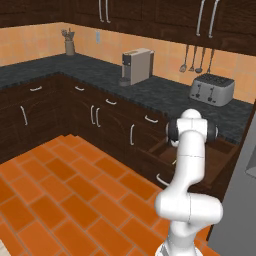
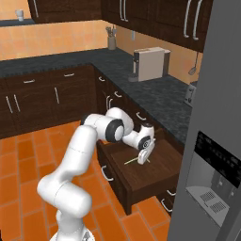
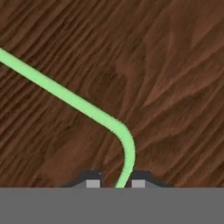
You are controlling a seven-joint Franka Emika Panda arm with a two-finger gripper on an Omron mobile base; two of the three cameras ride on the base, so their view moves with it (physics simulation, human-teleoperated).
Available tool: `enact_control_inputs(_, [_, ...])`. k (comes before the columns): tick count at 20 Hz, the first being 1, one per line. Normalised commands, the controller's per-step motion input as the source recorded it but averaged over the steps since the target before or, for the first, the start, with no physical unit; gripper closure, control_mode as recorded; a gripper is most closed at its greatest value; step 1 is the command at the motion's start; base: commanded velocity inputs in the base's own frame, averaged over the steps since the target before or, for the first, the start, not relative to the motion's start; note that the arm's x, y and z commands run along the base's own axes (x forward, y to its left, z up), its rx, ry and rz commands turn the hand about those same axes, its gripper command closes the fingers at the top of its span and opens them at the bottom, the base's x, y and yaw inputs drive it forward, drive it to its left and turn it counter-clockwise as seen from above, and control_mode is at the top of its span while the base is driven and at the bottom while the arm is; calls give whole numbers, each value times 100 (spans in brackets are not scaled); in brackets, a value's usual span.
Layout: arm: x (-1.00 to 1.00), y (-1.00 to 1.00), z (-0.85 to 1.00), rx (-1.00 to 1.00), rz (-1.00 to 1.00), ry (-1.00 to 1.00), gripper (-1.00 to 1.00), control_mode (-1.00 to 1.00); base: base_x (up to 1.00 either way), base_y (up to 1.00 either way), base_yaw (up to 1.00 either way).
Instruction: Take a straw from the drawer in front and place it inside the glass cup on the dining counter.
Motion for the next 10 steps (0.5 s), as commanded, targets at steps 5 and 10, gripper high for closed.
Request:
enact_control_inputs(5, [-26,0,19,6,-10,3,100,-100,0,0,0])
enact_control_inputs(10, [-1,1,90,1,-9,1,100,-100,0,0,0])
